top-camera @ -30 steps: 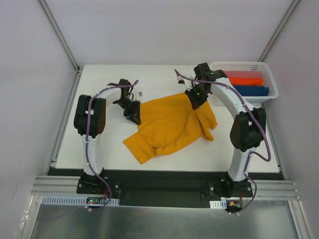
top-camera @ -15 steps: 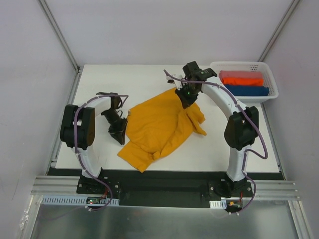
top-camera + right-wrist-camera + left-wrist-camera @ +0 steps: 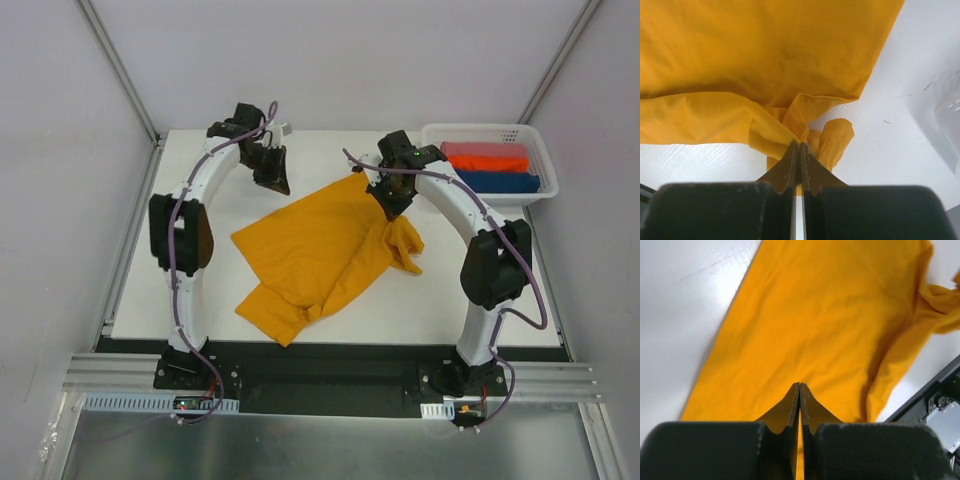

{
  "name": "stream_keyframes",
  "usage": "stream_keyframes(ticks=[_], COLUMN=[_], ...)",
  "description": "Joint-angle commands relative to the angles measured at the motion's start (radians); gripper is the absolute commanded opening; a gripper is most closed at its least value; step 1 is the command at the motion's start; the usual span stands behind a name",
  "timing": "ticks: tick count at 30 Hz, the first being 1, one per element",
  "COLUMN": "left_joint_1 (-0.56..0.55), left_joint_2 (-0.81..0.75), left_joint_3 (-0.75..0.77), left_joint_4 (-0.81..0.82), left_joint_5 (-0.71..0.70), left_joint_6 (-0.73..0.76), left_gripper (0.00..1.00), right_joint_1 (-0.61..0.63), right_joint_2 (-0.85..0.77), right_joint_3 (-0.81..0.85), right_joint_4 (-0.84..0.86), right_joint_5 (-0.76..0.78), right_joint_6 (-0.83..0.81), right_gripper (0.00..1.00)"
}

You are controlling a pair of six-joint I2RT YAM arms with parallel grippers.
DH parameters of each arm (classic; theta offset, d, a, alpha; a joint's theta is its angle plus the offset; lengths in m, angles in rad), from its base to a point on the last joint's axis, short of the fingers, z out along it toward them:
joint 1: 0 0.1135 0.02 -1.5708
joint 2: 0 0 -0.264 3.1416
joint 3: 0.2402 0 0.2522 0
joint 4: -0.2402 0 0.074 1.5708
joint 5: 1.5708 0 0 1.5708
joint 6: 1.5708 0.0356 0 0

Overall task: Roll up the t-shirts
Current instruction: Flatten out the T-shirt at the center of the board.

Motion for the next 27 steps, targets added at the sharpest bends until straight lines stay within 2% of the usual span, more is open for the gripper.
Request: stream_keyframes(ticks=[1,4,6,8,10,11,13,16,19,23,24,26,27], left_joint_1=[-0.078,-0.113,-0.128,-0.13,-0.127,-0.125,-0.122,-0.116,-0.118,-0.127,-0.125,-0.101,-0.087], left_joint_2=[0.215,0.294,0.306,0.285,0.248,0.229,0.159,0.035,-0.129,-0.323,-0.372,-0.401,-0.4], left_joint_3=[0.105,0.154,0.13,0.031,-0.057,-0.164,-0.285,-0.566,-0.726,-0.768,-0.73,-0.668,-0.631], left_joint_4=[-0.017,-0.002,-0.005,-0.015,-0.034,-0.037,-0.029,-0.006,0.015,0.02,0.017,0.018,0.02], left_joint_5=[-0.005,-0.097,-0.201,-0.324,-0.372,-0.381,-0.398,-0.357,-0.303,-0.306,-0.307,-0.292,-0.307], left_joint_6=[-0.076,-0.116,-0.131,-0.182,-0.214,-0.225,-0.258,-0.297,-0.341,-0.34,-0.323,-0.297,-0.262], left_gripper=[0.0,0.0,0.0,0.0,0.0,0.0,0.0,0.0,0.0,0.0,0.1,0.26,0.37], right_joint_1=[-0.018,-0.028,-0.03,-0.029,-0.032,-0.03,-0.03,-0.036,-0.041,-0.041,-0.041,-0.041,-0.039], right_joint_2=[0.014,0.009,0.006,-0.003,-0.007,-0.011,-0.009,0.002,0.031,0.084,0.101,0.106,0.103], right_joint_3=[0.058,0.06,0.06,0.058,0.058,0.057,0.06,0.072,0.087,0.109,0.107,0.109,0.109], right_joint_4=[0.008,0.024,0.032,0.034,0.034,0.032,0.031,0.02,-0.006,-0.069,-0.072,-0.077,-0.074], right_joint_5=[0.054,0.088,0.096,0.087,0.074,0.071,0.071,0.039,0.011,-0.036,-0.038,-0.051,-0.052], right_joint_6=[0.026,0.04,0.043,0.043,0.042,0.042,0.042,0.042,0.037,0.025,0.023,0.013,0.013], right_gripper=[0.01,0.0,0.01,0.0,0.01,0.01,0.01,0.01,0.0,0.01,0.04,0.22,0.4])
